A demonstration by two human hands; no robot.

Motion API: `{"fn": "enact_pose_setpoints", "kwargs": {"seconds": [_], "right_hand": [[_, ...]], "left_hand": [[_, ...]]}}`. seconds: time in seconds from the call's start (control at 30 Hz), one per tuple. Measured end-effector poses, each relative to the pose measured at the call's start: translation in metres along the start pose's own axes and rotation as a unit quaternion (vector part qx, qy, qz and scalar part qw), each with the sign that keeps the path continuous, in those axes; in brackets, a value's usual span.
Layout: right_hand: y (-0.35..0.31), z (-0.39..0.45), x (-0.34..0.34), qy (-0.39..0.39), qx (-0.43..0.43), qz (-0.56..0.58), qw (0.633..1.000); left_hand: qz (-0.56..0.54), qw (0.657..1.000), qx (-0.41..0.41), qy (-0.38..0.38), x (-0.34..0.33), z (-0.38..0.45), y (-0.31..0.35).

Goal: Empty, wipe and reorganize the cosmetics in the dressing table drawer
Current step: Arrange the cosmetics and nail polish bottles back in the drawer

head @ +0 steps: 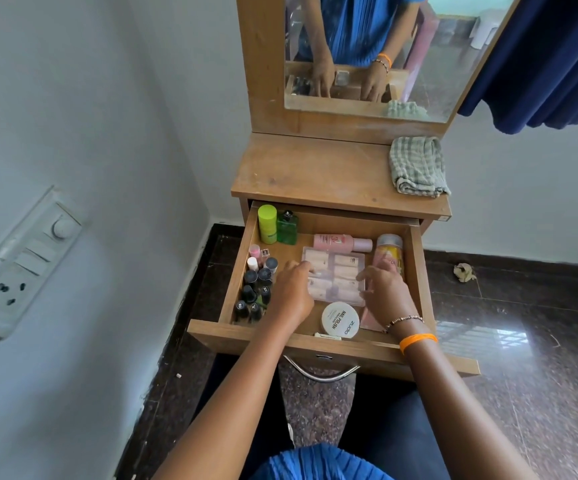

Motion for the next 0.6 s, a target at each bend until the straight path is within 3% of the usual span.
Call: {"fn": "enact_pose_setpoints", "kwargs": {"seconds": [0.23,0.37,0.6], "right_hand": [[0.008,0.006,-0.002,-0.012,-0.031,-0.148,0.988],[0.017,0.004,-0.007,-0.052,-0.072,-0.110,0.990],[0.020,0.006,-0.006,-0.047,-0.071,-0.066,0.994]], "left_hand": [[0.063,0.994,0.043,-0.079,-0.022,0.007,-0.009],[0.069,0.994,0.032,-0.074,-0.024,0.008,-0.012],[0.070,0.995,0.023,-0.064,-0.023,0.008,-0.012]]}}
Point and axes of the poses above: each hand's wrist, its own z-axis towards the middle knuckle, its own x-axis out of the back of the hand, y = z × x, the point moved 7 cm from there along z, towards the middle knuckle, and after that the axes turned 1 degree about y, right-handed, at the moved point
